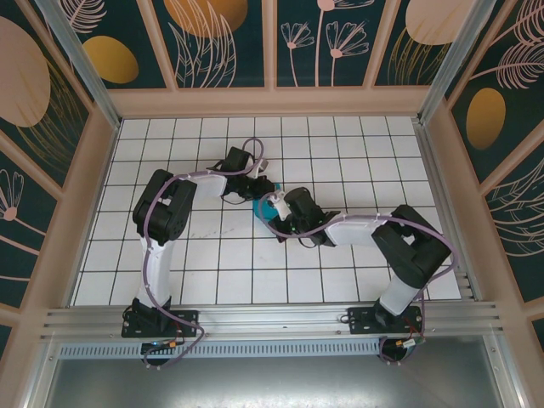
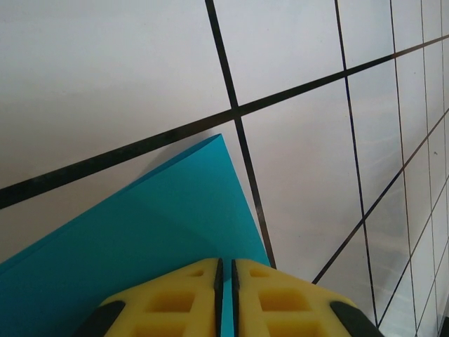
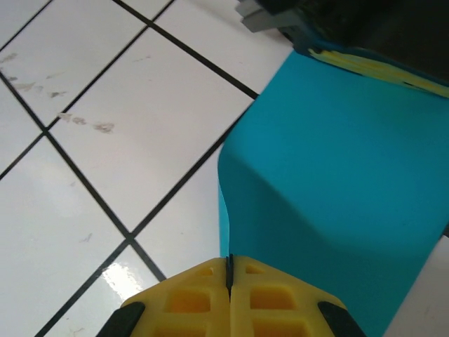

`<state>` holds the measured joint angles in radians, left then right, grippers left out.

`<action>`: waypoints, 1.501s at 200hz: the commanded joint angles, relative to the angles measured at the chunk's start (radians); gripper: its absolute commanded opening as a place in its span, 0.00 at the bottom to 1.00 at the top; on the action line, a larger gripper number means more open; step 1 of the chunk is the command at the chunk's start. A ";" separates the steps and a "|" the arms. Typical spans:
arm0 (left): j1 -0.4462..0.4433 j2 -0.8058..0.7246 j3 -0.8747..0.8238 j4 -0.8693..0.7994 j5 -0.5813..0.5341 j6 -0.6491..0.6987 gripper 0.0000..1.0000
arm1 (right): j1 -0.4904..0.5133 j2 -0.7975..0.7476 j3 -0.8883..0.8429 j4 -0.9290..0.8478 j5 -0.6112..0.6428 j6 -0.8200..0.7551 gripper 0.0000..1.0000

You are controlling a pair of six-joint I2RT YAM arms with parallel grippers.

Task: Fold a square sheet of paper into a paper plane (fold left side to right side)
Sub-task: Third fold the triangle at the center of the table.

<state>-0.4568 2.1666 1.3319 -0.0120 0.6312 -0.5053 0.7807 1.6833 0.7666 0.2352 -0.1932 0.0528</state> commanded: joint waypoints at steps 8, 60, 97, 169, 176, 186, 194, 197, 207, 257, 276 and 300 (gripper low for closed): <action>-0.006 0.052 -0.007 -0.051 -0.037 0.033 0.16 | -0.030 0.040 0.052 -0.029 -0.017 0.055 0.00; -0.008 0.048 -0.009 -0.049 -0.039 0.033 0.15 | -0.059 0.091 0.104 -0.071 0.018 0.089 0.00; -0.010 0.048 -0.008 -0.050 -0.042 0.031 0.15 | -0.073 0.101 0.110 -0.081 0.029 0.103 0.00; -0.012 0.046 -0.011 -0.049 -0.045 0.030 0.15 | -0.086 0.104 0.110 -0.089 0.044 0.109 0.00; -0.012 0.047 -0.011 -0.049 -0.045 0.030 0.15 | -0.086 0.106 0.112 -0.089 0.045 0.110 0.00; -0.012 0.046 -0.011 -0.050 -0.045 0.029 0.15 | -0.086 0.108 0.113 -0.091 0.049 0.110 0.00; -0.013 0.047 -0.011 -0.050 -0.045 0.030 0.15 | -0.086 0.110 0.117 -0.094 0.050 0.110 0.00; -0.013 0.047 -0.011 -0.049 -0.046 0.030 0.15 | -0.087 0.110 0.118 -0.094 0.052 0.110 0.00; -0.012 0.046 -0.011 -0.049 -0.046 0.030 0.15 | -0.087 0.112 0.122 -0.098 0.057 0.113 0.00; -0.013 0.048 -0.008 -0.050 -0.046 0.029 0.15 | -0.088 0.124 0.135 -0.109 0.066 0.110 0.00; -0.014 0.049 -0.008 -0.049 -0.046 0.029 0.15 | -0.087 0.127 0.135 -0.110 0.072 0.111 0.00; -0.014 0.050 -0.008 -0.049 -0.047 0.030 0.14 | -0.089 0.131 0.136 -0.112 0.077 0.112 0.00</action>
<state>-0.4587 2.1666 1.3319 -0.0120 0.6235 -0.4976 0.7006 1.7985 0.8711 0.1478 -0.1387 0.1486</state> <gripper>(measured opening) 0.145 0.064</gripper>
